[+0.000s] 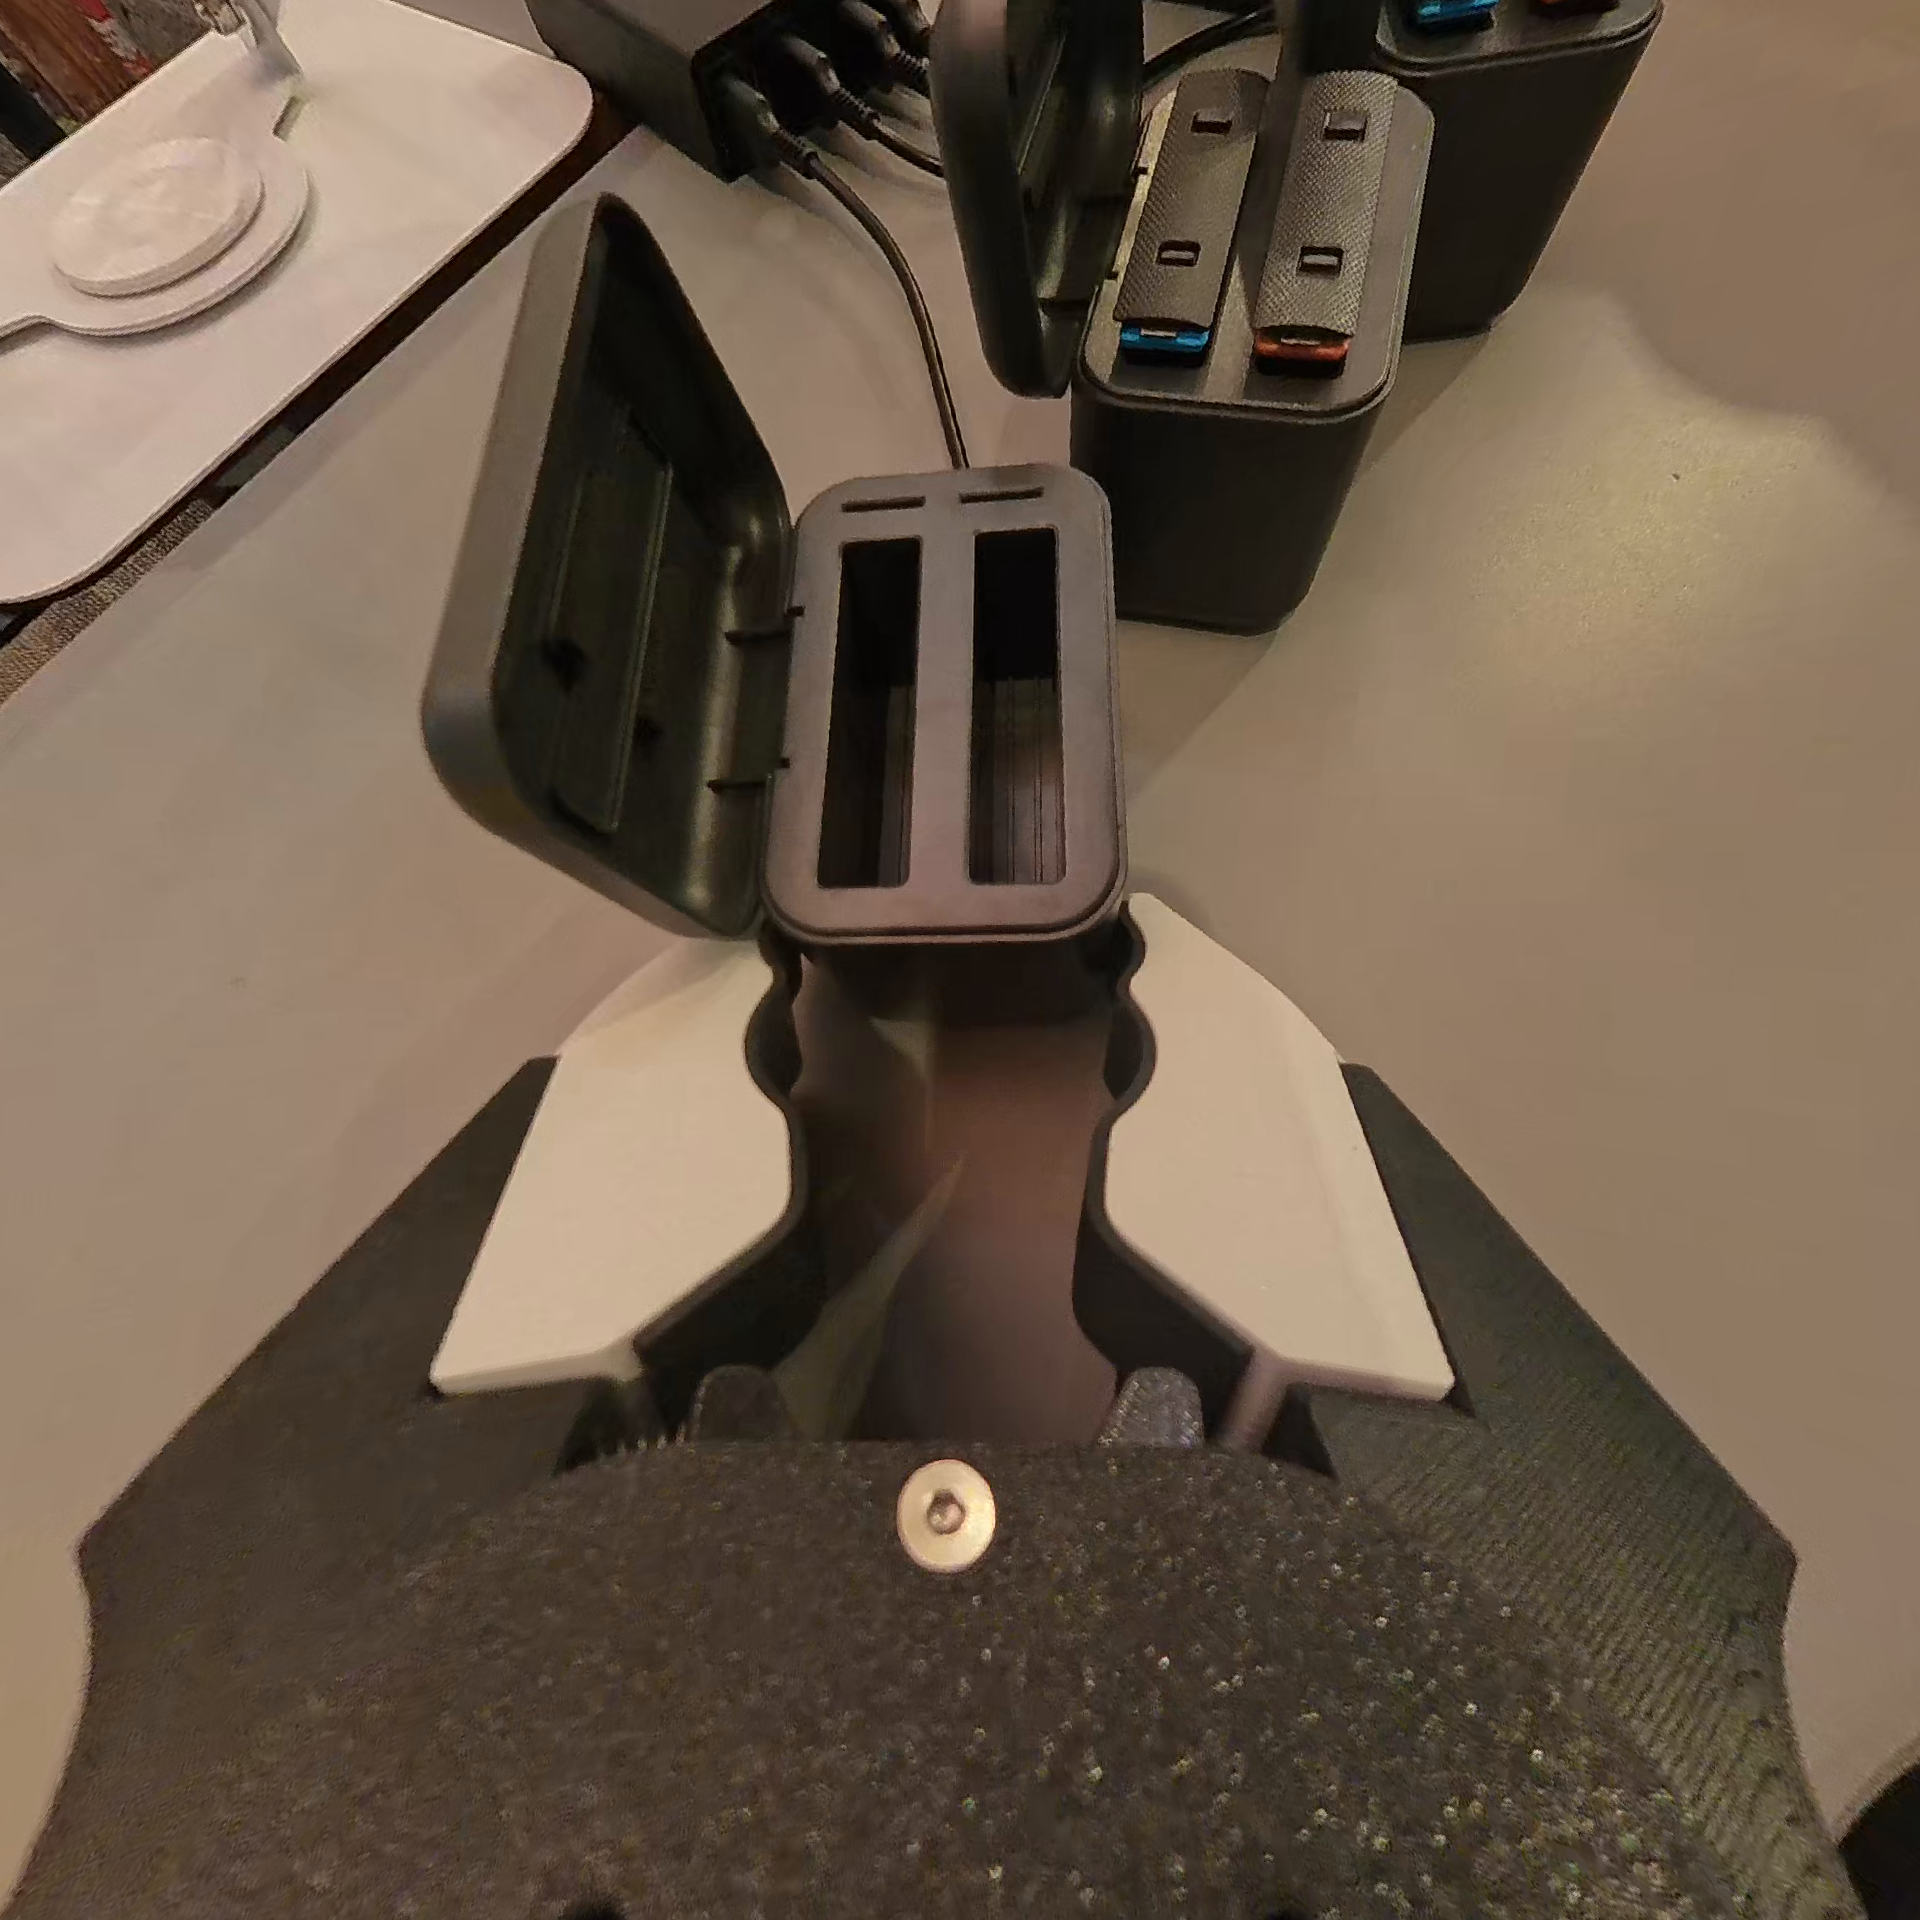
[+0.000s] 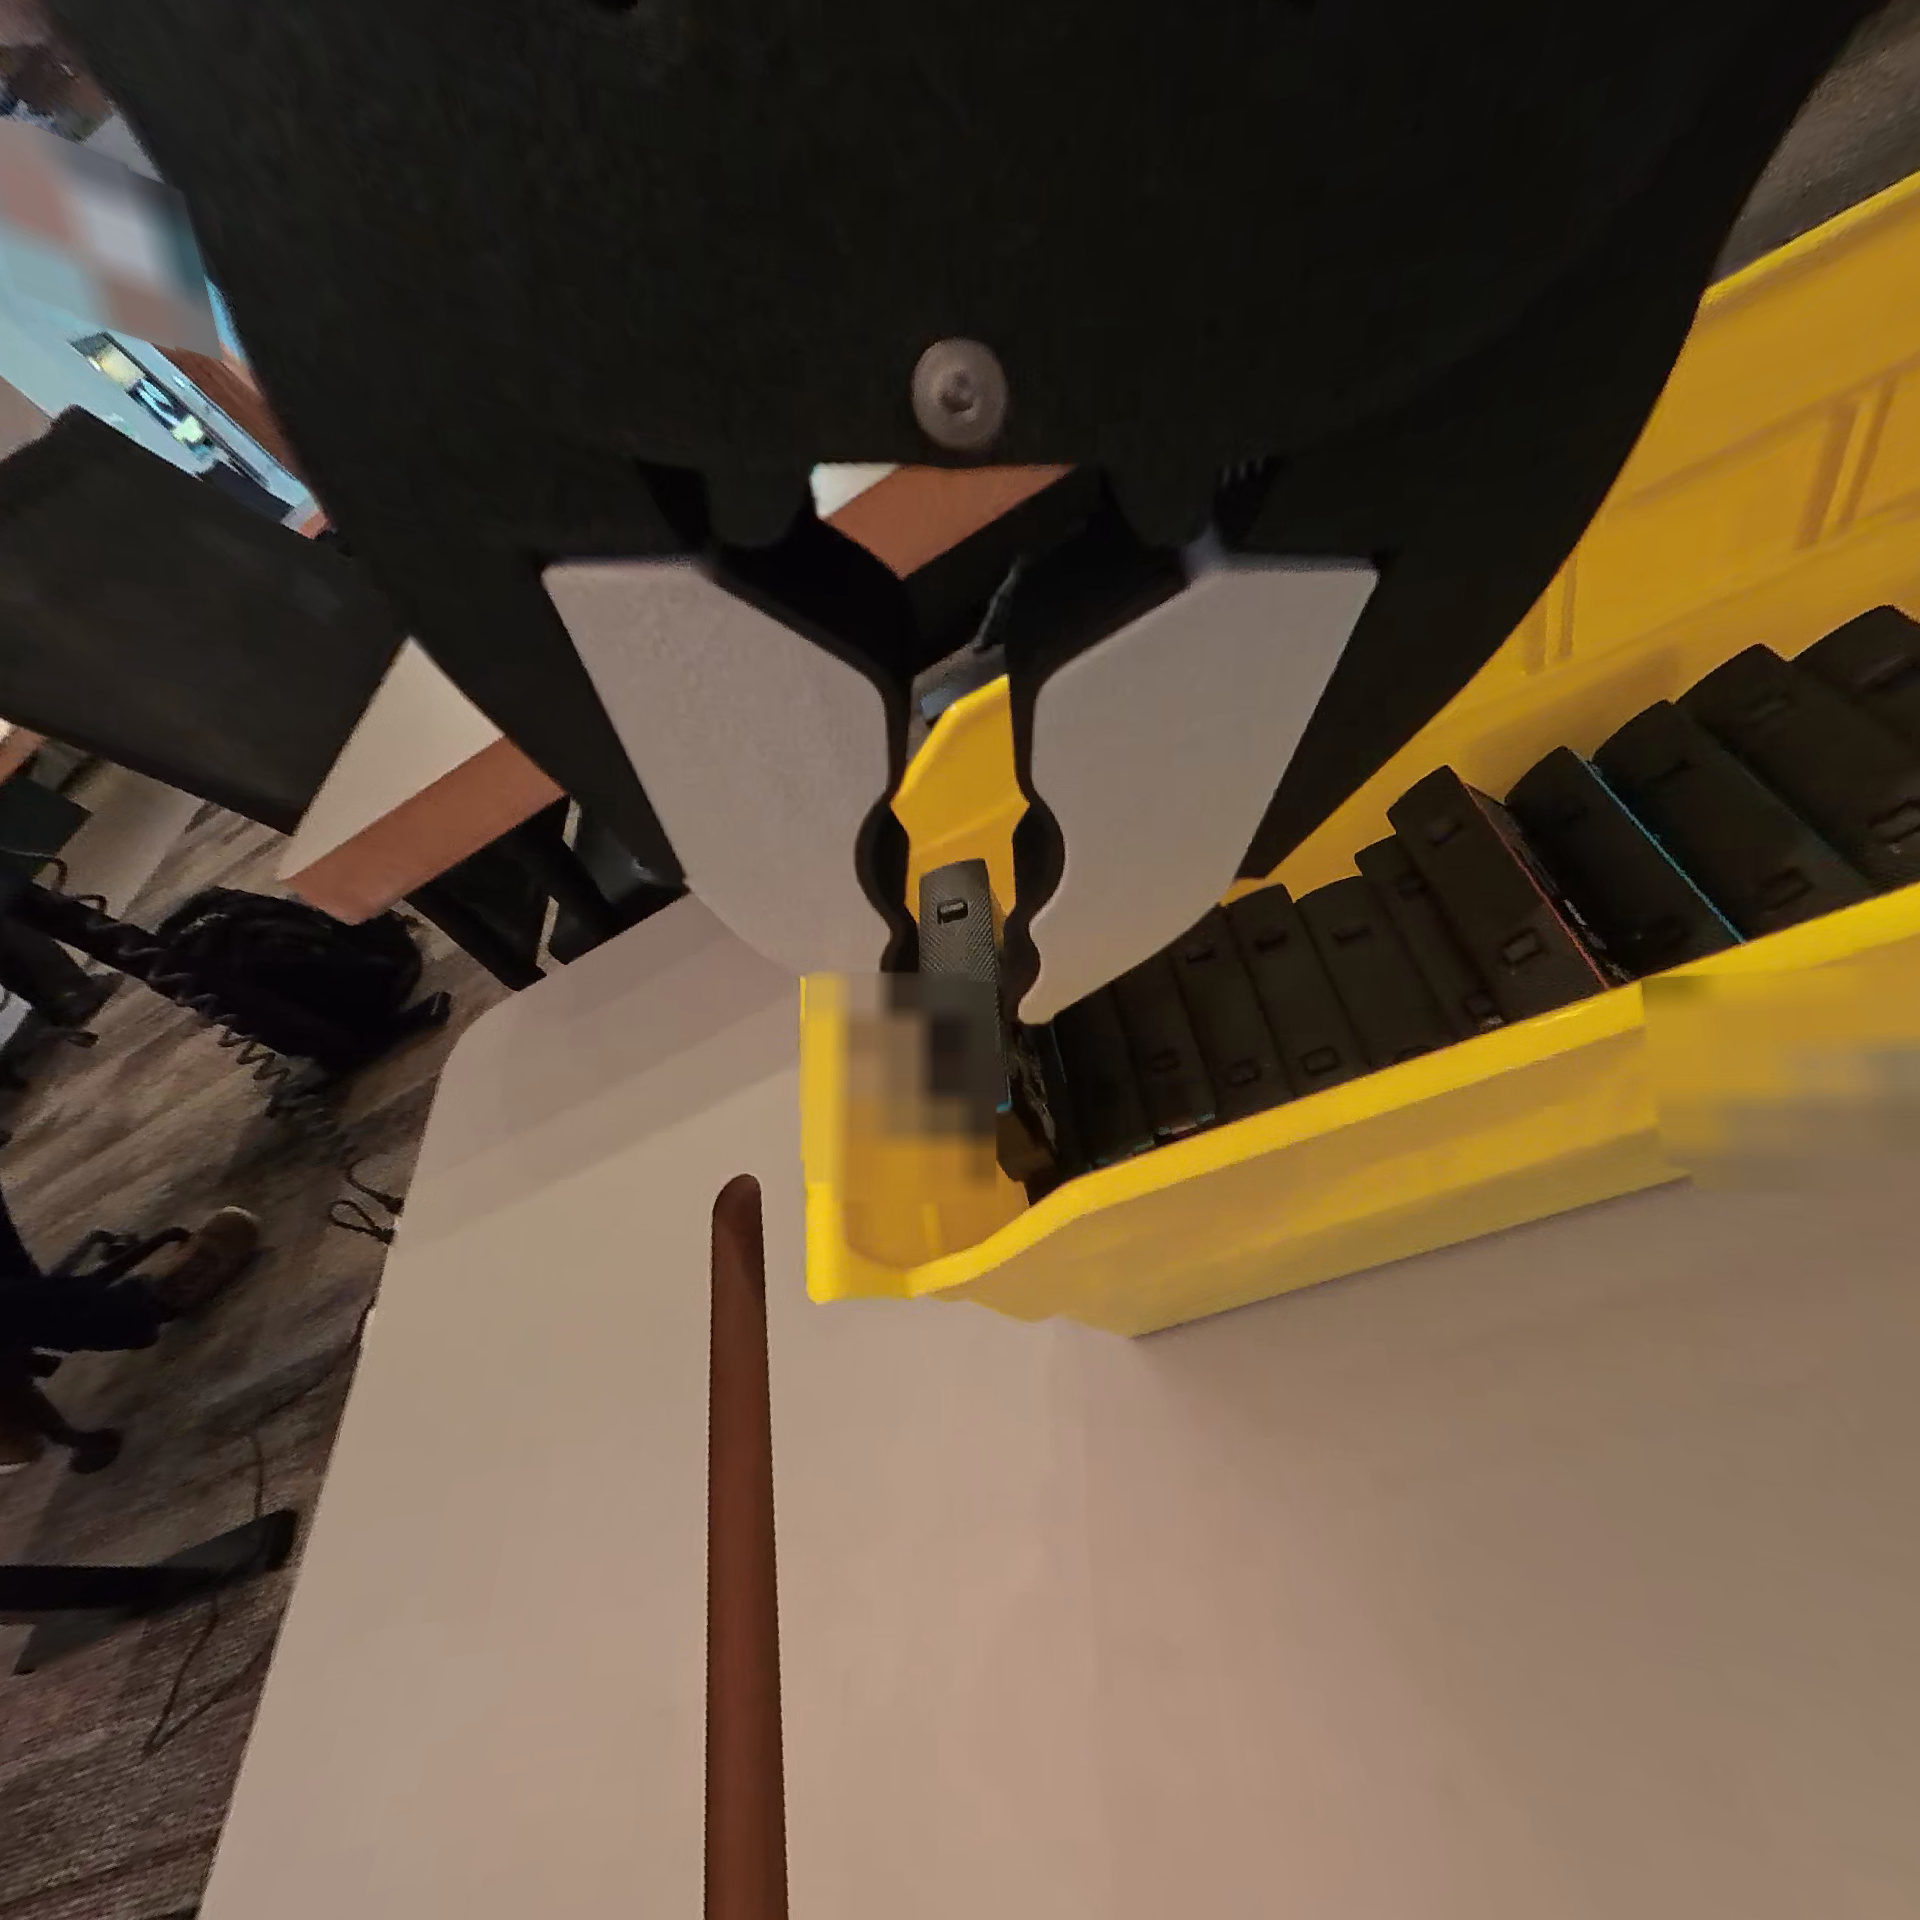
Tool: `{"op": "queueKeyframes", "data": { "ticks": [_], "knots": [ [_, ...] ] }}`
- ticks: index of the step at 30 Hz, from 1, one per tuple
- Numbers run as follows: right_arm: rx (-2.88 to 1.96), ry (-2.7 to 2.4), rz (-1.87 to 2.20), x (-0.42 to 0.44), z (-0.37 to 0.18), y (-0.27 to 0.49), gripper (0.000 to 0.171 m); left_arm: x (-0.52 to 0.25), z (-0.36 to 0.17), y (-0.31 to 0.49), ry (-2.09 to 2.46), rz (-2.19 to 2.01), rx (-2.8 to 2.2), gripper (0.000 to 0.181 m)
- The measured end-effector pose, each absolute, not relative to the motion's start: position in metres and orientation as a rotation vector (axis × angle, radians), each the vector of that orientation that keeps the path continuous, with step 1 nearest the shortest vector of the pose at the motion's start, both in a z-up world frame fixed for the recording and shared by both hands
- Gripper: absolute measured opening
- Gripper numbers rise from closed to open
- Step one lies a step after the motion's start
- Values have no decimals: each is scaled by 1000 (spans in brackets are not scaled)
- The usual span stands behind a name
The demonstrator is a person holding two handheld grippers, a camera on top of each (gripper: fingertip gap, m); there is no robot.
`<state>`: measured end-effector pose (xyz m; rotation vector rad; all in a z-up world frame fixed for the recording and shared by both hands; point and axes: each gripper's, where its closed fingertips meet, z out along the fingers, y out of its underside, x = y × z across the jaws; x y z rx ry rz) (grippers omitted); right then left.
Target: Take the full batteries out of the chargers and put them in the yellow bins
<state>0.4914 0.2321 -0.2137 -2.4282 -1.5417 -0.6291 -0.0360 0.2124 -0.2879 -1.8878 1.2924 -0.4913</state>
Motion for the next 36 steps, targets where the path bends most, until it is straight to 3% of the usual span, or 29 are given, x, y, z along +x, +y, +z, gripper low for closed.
{"op": "queueKeyframes", "data": {
  "ticks": [8, 16, 26, 36],
  "knots": [
    [-2311, -1442, -691, 471, -169, 231, 27, -36, -288, 213, 1287, -493, -1895, 57],
    [-1974, -1517, -362, 307, -127, 216, 25, -37, -288, 214, 1284, -486, -1892, 57],
    [-1738, -1909, -91, 125, -171, 185, 20, -43, -286, 222, 1218, -418, -1900, 57],
    [-1705, -2195, -106, 69, -231, 192, 19, -65, -270, 234, 1096, -429, -1866, 54]
  ]
}}
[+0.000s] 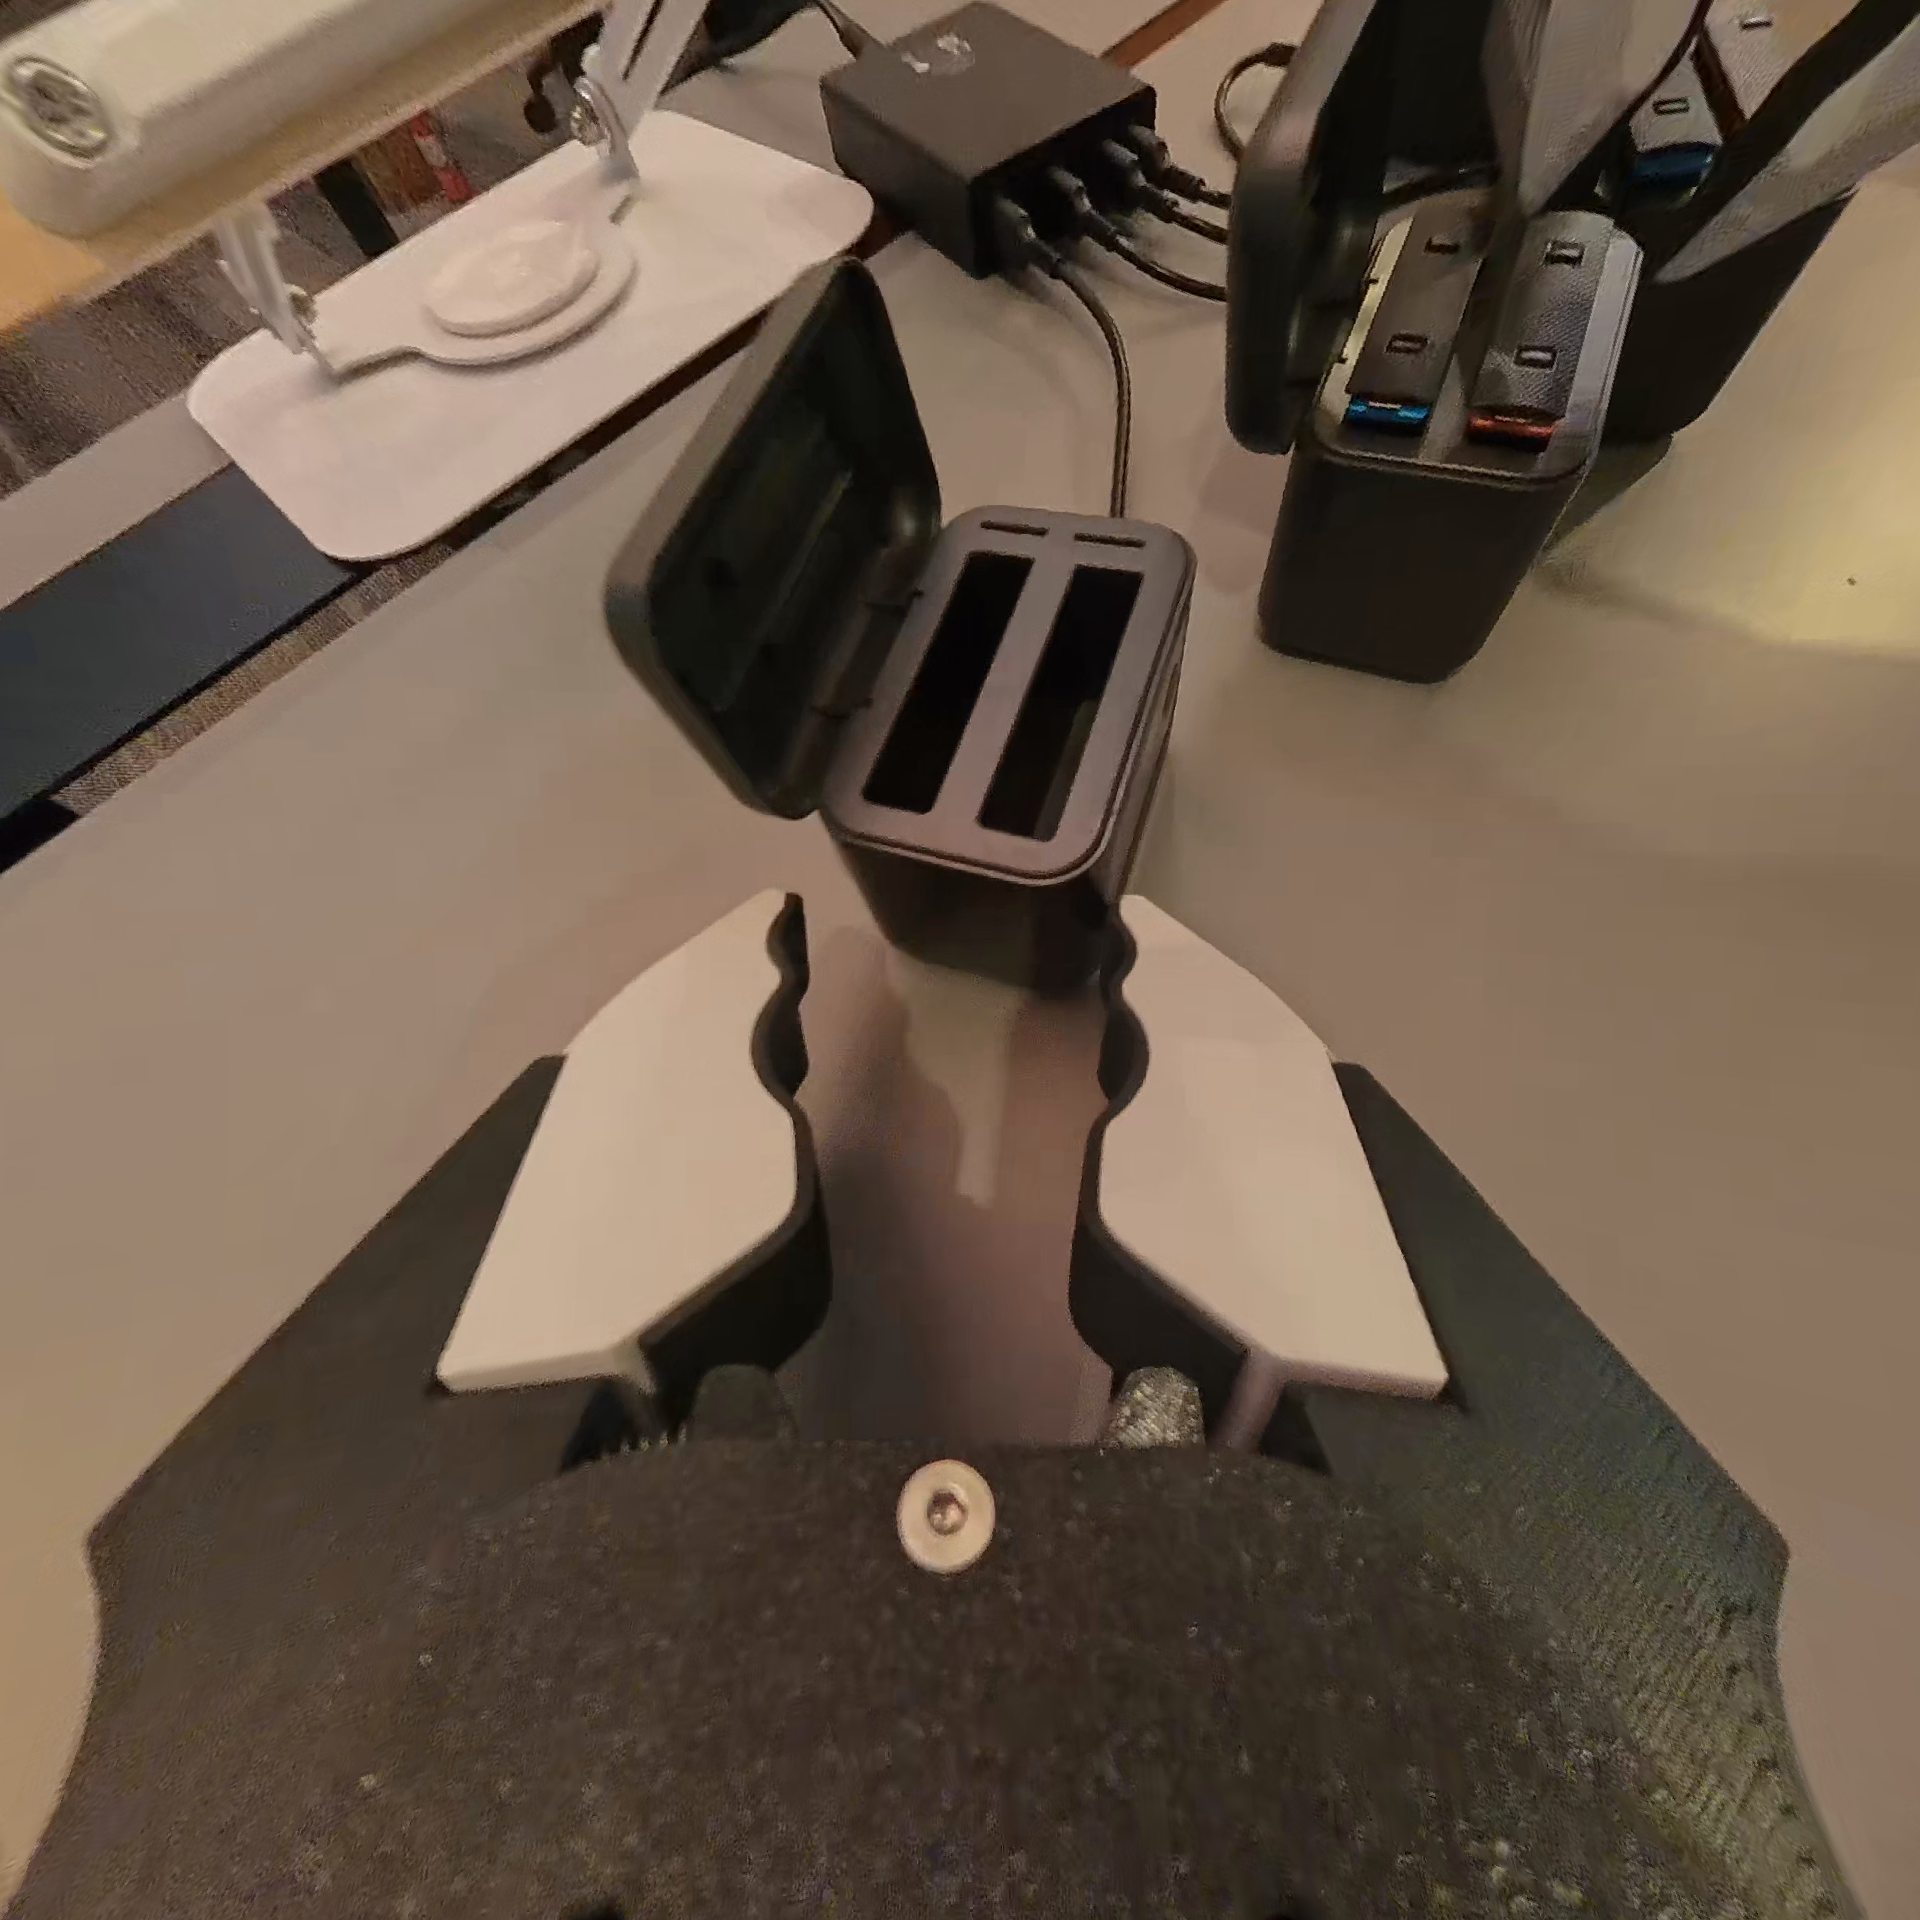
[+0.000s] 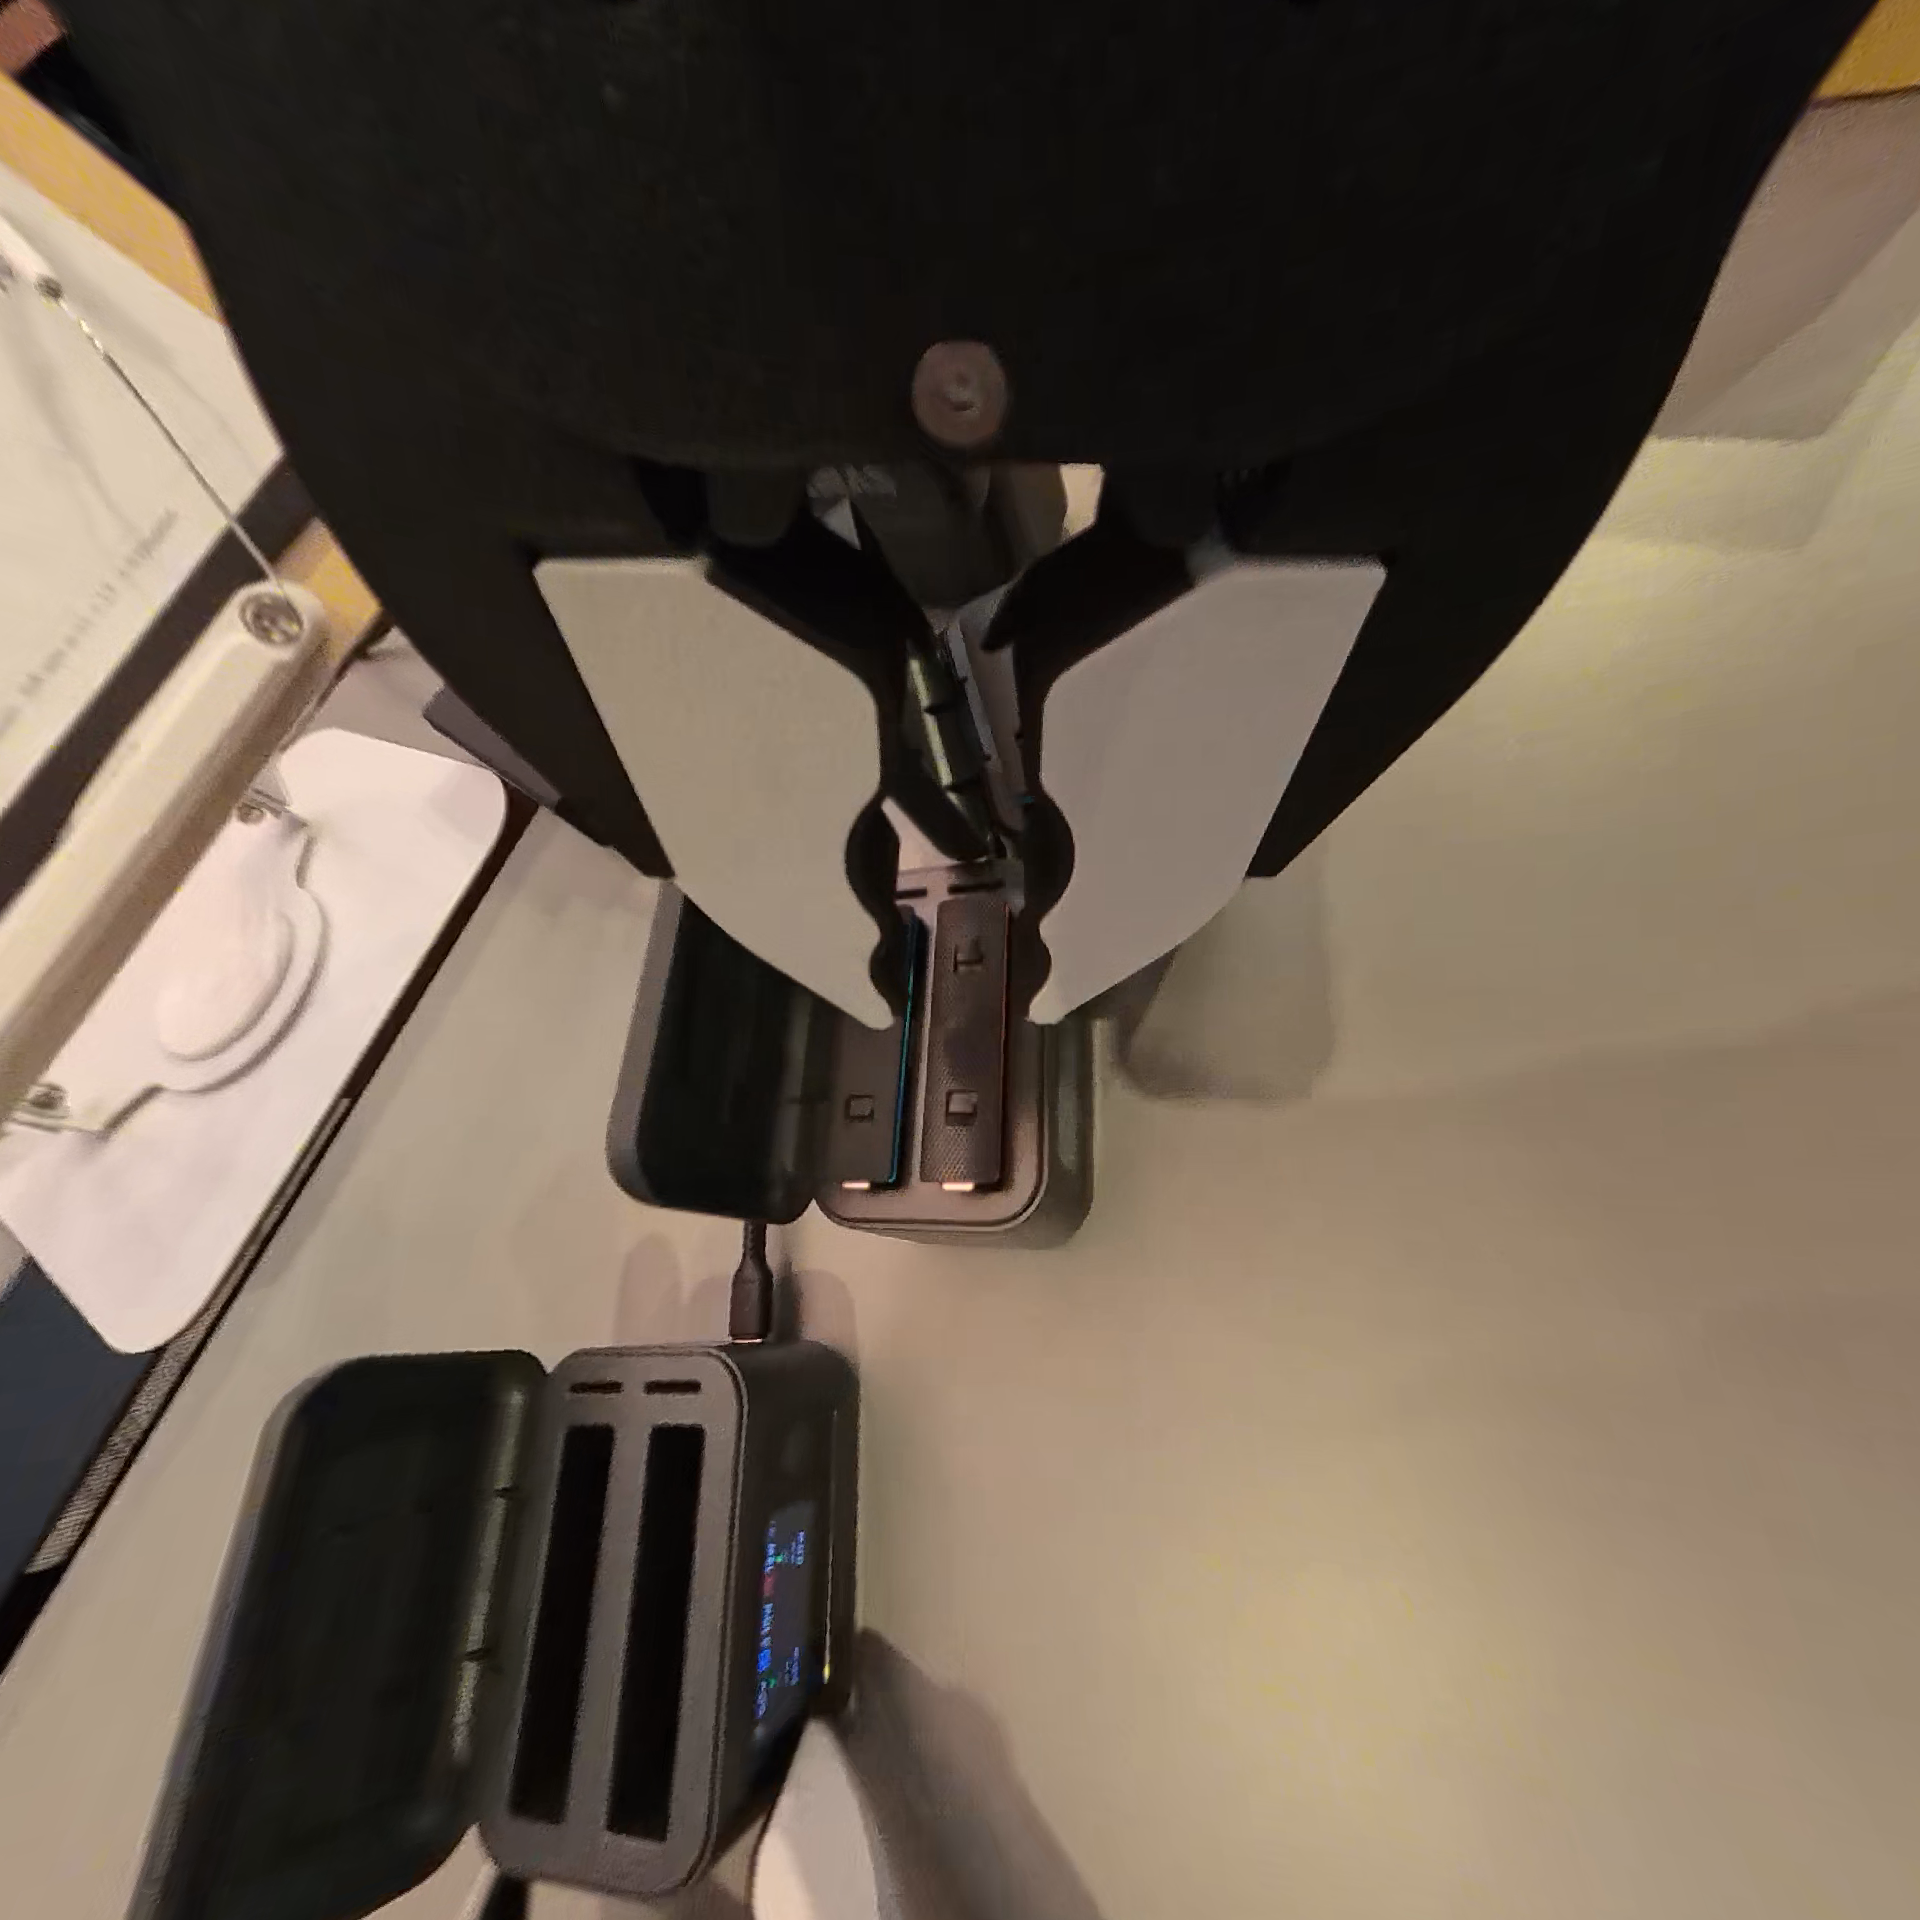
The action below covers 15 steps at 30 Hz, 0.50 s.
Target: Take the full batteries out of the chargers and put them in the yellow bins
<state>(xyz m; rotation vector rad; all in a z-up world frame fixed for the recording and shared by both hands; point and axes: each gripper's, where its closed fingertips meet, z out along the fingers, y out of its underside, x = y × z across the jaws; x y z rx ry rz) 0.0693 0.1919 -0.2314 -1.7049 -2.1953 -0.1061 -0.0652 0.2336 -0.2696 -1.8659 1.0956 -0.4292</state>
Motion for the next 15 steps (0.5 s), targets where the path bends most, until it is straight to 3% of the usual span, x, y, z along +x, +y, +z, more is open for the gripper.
{"op": "queueKeyframes", "data": {
  "ticks": [15],
  "knots": [
    [-1749, -2324, -73, 67, -243, 196, 18, -33, -241, 203, 1213, -430, -1703, 44]
  ]
}}
